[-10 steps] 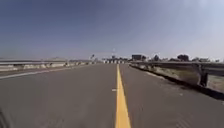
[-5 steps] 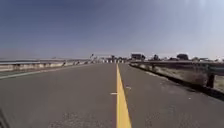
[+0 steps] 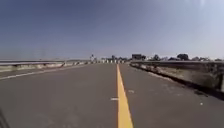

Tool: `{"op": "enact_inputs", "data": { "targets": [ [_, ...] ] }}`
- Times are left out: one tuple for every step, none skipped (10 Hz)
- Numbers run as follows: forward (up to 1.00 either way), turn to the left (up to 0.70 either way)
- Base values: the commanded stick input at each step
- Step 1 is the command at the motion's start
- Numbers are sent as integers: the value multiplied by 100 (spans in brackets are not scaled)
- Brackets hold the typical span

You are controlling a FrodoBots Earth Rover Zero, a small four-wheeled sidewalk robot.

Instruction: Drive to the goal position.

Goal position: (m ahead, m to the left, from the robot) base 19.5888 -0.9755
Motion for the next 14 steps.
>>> {"op": "enact_inputs", "data": {
  "targets": [
    [50, 0],
    [50, 0],
    [50, 0],
    [50, 0],
    [50, 0],
    [50, 0],
    [50, 0],
    [50, 0],
    [50, 0],
    [50, 0],
    [50, 0],
    [50, 0],
    [50, 0],
    [50, 0]
  ]
}}
